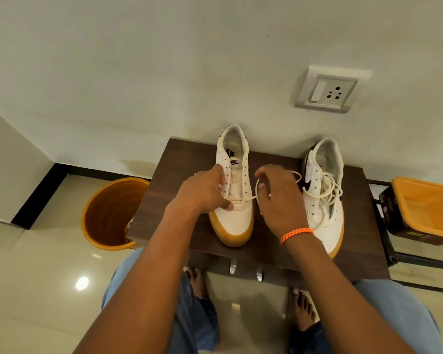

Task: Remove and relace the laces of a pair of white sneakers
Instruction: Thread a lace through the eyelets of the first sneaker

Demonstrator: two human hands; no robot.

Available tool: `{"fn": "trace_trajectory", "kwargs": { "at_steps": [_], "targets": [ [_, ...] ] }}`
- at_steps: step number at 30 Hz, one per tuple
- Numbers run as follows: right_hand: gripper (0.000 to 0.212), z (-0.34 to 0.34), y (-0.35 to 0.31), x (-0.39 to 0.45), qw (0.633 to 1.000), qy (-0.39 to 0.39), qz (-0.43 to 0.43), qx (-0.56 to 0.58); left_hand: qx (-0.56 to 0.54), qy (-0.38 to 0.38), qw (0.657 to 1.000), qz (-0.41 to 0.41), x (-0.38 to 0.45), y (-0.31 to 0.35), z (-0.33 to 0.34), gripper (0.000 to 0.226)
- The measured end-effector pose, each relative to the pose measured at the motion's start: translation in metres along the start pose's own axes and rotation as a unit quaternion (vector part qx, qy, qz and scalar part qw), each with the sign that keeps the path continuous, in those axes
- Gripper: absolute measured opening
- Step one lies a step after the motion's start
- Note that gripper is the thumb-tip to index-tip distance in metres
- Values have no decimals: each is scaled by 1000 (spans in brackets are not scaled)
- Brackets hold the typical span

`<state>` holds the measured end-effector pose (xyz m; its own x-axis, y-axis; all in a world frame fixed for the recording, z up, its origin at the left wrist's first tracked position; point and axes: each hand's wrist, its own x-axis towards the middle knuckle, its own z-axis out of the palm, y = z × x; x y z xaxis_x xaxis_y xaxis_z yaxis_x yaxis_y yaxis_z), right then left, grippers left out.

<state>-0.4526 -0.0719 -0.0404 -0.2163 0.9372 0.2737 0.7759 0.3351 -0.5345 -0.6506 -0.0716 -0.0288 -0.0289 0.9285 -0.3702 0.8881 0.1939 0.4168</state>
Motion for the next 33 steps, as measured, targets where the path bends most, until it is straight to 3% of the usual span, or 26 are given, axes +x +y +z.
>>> {"fn": "trace_trajectory", "kwargs": {
  "at_steps": [3,6,8,11,15,19,26,33],
  "targets": [
    [15,5,-4,-3,988,-124,-11,-90,24,-23,999,-34,-9,2,-1,38],
    [28,8,-4,-5,978,-161,23,-131,47,-16,998,-45,-15,5,0,31],
    [35,6,-5,-1,975,-187,57,-107,-22,-23,998,-50,-19,4,1,31],
    [41,3,-5,4,962,-227,150,20,-214,-35,975,-44,-26,6,-2,32],
    [45,-19,-19,8,931,-217,209,206,-356,3,934,-27,-37,20,-13,22],
    [43,-46,-39,18,915,-184,213,289,-414,23,910,-23,-52,32,-30,15],
    [37,-74,-68,37,885,-162,230,370,-508,77,858,-3,-74,54,-66,13],
    [33,-99,-89,48,884,-110,227,394,-523,120,843,19,-91,73,-90,11]
  ]
}}
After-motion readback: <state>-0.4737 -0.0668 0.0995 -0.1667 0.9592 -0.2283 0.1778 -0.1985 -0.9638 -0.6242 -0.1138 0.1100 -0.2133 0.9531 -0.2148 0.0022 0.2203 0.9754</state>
